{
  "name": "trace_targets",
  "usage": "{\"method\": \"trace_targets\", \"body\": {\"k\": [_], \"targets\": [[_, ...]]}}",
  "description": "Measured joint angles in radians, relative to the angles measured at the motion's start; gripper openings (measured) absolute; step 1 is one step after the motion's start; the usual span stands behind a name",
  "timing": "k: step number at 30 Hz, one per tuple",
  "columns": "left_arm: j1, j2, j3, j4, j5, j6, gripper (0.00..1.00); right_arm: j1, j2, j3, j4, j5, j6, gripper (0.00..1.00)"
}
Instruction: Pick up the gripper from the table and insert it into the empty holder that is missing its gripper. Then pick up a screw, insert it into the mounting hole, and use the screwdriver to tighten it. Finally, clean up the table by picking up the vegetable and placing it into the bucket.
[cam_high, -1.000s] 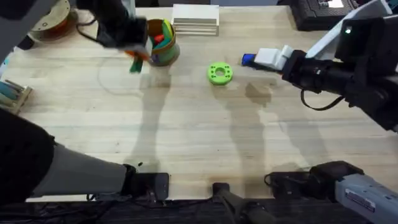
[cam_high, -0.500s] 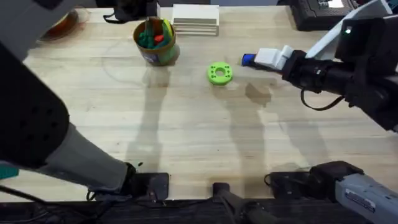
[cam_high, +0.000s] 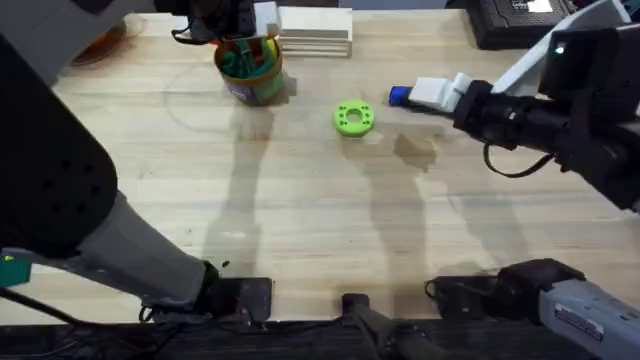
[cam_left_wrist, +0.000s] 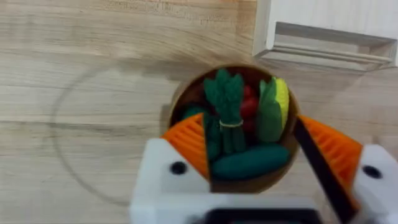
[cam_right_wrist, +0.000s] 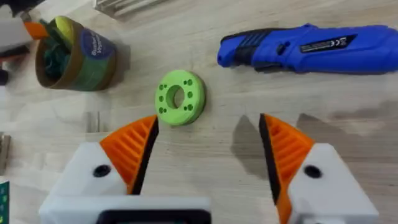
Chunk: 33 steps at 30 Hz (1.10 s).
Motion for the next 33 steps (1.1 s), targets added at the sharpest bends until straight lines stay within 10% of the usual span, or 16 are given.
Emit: {"method": "trace_targets", "body": {"k": [14, 33], "targets": [[0.0, -0.105, 0.0, -0.077, 0.0, 0.065, 0.989, 0.0, -0.001, 0.036, -0.109, 0.0, -0.125, 0.944], [0.0, -0.477, 0.0, -0.713, 0.0, 0.22, 0.989, 0.0, -0.026, 0.473, -0.709, 0.0, -0.333, 0.945]]}}
